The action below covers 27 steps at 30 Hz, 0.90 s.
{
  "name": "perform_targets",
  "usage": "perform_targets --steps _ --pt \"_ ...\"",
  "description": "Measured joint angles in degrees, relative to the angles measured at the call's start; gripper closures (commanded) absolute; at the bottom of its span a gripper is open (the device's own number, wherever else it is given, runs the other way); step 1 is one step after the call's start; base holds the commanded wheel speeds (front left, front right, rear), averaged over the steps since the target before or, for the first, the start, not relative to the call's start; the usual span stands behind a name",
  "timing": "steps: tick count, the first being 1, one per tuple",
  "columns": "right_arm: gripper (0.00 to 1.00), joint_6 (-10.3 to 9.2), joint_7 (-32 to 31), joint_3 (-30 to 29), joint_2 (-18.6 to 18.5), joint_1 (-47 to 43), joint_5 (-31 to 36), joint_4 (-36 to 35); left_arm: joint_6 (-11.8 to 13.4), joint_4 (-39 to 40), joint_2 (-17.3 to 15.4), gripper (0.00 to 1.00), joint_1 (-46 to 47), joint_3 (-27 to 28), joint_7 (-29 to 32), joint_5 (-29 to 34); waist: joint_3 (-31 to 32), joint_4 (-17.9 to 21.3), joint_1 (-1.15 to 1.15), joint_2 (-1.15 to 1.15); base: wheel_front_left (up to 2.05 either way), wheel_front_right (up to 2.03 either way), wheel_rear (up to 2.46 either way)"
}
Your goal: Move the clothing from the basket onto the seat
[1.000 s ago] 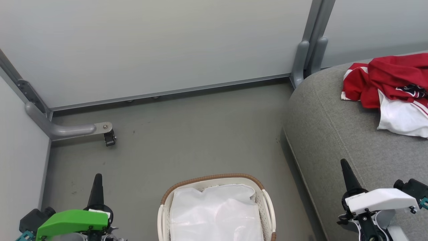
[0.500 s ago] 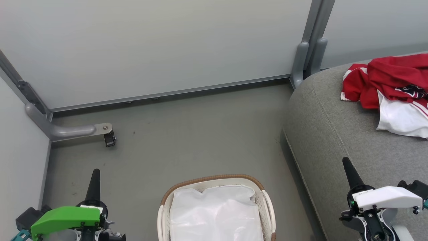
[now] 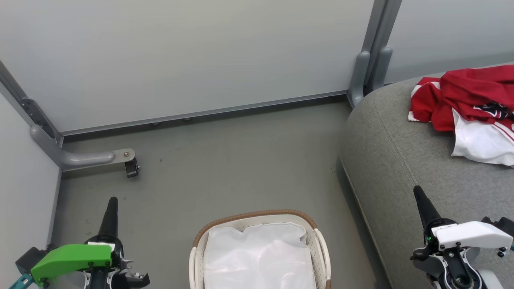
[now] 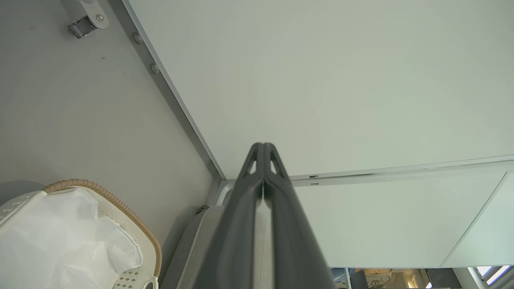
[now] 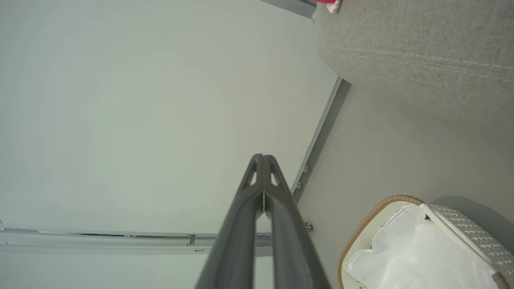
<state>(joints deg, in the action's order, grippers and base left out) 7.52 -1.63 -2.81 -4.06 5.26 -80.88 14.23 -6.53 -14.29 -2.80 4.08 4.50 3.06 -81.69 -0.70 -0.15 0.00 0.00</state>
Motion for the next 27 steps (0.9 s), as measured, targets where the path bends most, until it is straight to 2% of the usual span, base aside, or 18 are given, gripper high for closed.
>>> perform_targets --steps 27 --pt "1.00 -0.03 -3.39 -1.99 0.07 0.41 -11.56 -0.18 -0.76 0.13 -0.01 1.00 1.56 1.72 3.02 -9.58 0.47 0.13 0.00 0.00 0.00 0.00 0.00"
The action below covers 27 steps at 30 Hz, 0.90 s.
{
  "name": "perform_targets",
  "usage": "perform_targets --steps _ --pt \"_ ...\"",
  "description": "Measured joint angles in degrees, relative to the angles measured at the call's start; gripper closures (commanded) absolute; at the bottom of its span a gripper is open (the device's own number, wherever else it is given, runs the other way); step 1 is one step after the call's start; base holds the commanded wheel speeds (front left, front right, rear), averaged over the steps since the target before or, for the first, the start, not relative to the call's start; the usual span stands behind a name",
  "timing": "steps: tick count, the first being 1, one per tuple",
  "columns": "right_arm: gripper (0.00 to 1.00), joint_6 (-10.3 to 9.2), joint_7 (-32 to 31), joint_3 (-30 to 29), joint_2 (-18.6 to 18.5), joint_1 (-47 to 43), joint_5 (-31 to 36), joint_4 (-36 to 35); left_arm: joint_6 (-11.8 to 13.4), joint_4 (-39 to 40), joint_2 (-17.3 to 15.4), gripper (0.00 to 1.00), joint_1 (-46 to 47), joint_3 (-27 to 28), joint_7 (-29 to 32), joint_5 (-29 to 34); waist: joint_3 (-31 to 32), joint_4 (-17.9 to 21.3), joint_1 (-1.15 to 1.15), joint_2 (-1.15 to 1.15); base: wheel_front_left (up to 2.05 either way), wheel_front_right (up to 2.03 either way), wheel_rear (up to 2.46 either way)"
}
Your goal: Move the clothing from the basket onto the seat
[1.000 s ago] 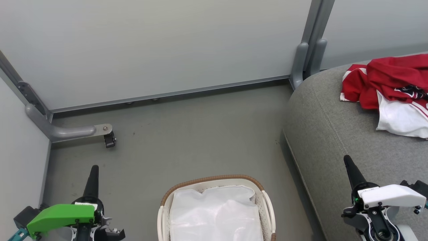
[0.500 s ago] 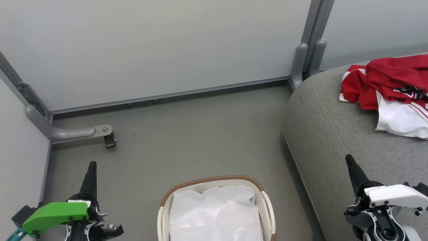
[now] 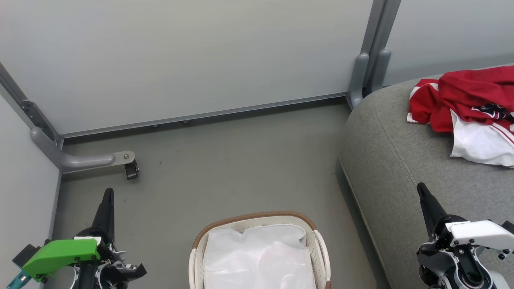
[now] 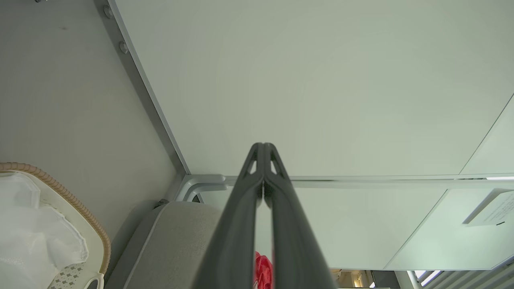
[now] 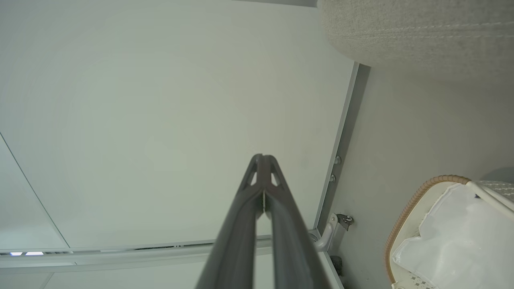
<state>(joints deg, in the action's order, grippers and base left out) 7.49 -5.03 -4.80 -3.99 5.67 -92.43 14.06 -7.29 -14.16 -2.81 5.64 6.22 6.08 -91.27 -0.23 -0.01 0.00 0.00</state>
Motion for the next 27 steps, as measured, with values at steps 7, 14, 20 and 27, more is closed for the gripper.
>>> perform_targets --steps 7,14,20,27 --pt "1.00 0.00 -0.35 -0.25 0.05 0.15 -1.00 -0.03 -0.04 0.04 0.00 1.00 0.30 0.21 0.41 -1.15 0.05 0.01 0.00 0.00 0.00 0.00 0.00" --pt "1.00 0.00 -0.48 -0.37 0.14 0.16 -0.99 -0.03 -0.04 0.04 0.00 1.00 0.30 0.22 0.41 -1.15 0.05 0.01 0.00 0.00 0.00 0.00 0.00" --pt "1.00 0.00 -0.51 -0.46 0.25 0.16 -0.97 -0.03 -0.04 0.04 0.00 1.00 0.30 0.24 0.41 -1.15 0.05 0.01 0.00 0.00 0.00 0.00 0.00" --pt "1.00 0.00 -0.57 -0.56 0.34 0.17 -0.88 -0.03 -0.04 0.04 0.00 1.00 0.30 0.25 0.42 -1.14 0.05 0.01 0.00 0.00 0.00 0.00 0.00"
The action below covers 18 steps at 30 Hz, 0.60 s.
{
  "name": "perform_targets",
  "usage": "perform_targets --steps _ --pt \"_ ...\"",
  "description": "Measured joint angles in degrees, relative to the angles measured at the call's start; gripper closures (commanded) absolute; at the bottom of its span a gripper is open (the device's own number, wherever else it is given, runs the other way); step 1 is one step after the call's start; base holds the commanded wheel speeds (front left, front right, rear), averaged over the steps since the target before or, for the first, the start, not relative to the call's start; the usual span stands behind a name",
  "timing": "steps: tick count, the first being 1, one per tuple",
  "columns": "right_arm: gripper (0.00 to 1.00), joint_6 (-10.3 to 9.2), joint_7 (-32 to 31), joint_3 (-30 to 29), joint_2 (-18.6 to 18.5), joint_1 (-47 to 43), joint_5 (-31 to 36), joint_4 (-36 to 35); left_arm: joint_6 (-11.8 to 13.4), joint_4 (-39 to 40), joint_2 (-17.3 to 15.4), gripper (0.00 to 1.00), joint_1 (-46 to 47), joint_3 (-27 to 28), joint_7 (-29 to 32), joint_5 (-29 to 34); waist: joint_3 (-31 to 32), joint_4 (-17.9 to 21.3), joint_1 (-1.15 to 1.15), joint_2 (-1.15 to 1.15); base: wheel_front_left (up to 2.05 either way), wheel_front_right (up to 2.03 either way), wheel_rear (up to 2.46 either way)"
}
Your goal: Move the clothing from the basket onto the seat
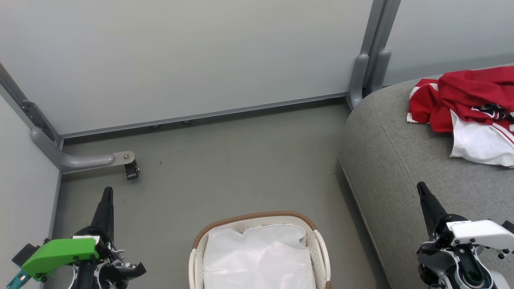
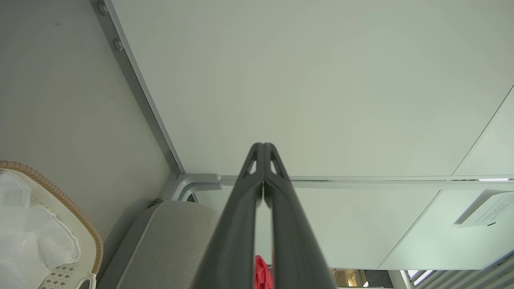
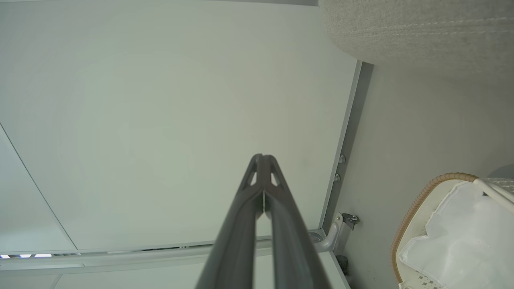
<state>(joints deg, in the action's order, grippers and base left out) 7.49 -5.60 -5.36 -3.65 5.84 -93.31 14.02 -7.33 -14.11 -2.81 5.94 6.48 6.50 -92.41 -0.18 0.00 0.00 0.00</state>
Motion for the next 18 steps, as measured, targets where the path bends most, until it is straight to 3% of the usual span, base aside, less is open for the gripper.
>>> perform_targets --steps 18 --pt "1.00 0.00 -0.27 -0.25 0.18 0.01 0.10 0.00 -0.01 0.00 0.00 1.00 0.00 0.03 0.00 0.00 0.00 0.00 0.00 0.00 0.00 0.00 0.00"
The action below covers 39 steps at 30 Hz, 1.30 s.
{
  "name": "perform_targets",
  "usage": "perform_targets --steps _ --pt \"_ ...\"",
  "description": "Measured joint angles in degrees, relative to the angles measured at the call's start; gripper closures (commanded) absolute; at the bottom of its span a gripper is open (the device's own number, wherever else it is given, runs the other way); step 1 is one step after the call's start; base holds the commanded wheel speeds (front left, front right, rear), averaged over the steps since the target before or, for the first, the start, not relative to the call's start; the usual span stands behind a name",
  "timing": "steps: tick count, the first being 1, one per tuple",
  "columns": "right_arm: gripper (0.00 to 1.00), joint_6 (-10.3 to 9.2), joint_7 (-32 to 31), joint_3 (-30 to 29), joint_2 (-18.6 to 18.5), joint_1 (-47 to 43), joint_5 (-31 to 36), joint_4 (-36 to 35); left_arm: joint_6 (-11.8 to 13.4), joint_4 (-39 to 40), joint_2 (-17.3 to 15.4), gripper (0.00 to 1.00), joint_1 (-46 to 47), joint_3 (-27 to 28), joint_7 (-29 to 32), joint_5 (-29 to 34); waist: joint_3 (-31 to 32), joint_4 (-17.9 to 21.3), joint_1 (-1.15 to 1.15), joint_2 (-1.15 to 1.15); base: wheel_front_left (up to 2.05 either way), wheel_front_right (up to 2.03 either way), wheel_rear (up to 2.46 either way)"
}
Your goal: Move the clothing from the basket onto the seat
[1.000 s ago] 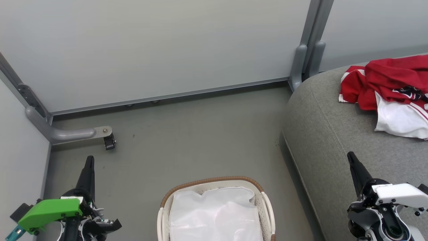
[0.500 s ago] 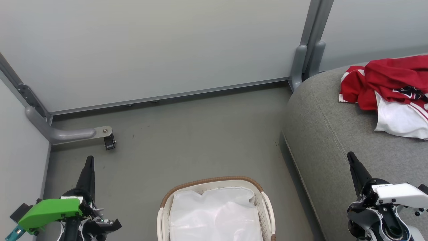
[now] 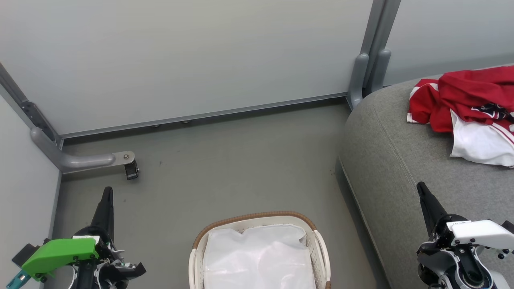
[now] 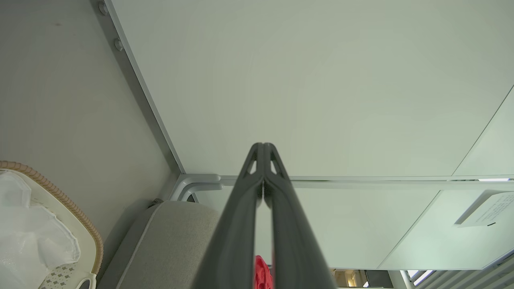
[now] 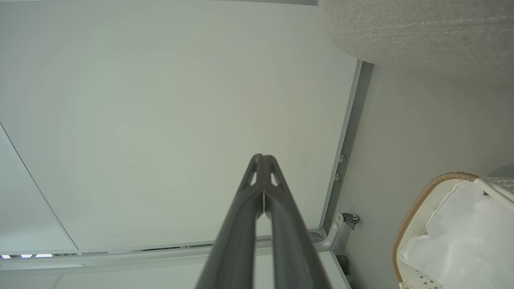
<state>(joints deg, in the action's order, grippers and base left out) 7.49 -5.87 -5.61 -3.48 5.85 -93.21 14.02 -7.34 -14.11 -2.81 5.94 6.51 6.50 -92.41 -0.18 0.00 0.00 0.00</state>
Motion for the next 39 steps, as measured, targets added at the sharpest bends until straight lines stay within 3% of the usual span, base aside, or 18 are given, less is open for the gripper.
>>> perform_targets --steps 39 --pt "1.00 0.00 -0.24 -0.41 0.27 0.03 0.27 0.00 0.00 0.00 0.00 1.00 0.00 0.03 0.01 0.00 0.00 0.00 0.00 0.00 0.00 0.00 0.00"
